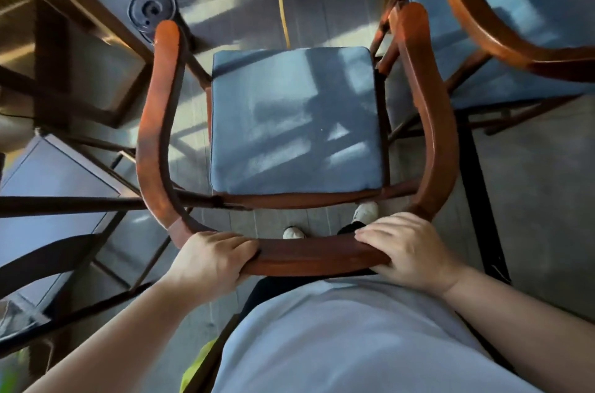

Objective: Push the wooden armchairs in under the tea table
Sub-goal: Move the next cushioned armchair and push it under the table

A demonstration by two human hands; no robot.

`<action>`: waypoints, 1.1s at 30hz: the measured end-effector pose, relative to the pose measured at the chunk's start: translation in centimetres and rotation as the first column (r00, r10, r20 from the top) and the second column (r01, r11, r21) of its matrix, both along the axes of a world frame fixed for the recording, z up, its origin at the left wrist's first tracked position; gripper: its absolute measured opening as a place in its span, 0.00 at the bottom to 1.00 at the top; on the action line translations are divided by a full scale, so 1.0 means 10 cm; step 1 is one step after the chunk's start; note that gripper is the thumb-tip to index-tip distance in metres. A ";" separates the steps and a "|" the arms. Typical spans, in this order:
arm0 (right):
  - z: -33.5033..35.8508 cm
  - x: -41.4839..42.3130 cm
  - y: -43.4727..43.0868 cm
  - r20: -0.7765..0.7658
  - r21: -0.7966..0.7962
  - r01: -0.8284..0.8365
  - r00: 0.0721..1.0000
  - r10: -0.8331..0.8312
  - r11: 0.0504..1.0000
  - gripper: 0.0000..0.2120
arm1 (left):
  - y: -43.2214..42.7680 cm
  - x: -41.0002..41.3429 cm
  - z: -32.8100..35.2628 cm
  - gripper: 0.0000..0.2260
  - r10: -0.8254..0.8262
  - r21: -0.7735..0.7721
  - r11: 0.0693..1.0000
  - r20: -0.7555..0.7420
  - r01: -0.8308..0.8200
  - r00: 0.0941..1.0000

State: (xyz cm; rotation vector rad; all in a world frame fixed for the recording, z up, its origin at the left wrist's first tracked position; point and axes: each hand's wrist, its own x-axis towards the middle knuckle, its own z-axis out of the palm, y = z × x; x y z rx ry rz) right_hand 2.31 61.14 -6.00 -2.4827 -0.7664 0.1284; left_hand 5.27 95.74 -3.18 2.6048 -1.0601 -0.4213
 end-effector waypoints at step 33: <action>-0.01 1.93 -0.11 0.055 -0.017 0.017 0.998 -0.016 1.000 0.16 | -0.19 1.94 0.02 0.13 0.073 0.127 0.988 0.123 -0.089 0.990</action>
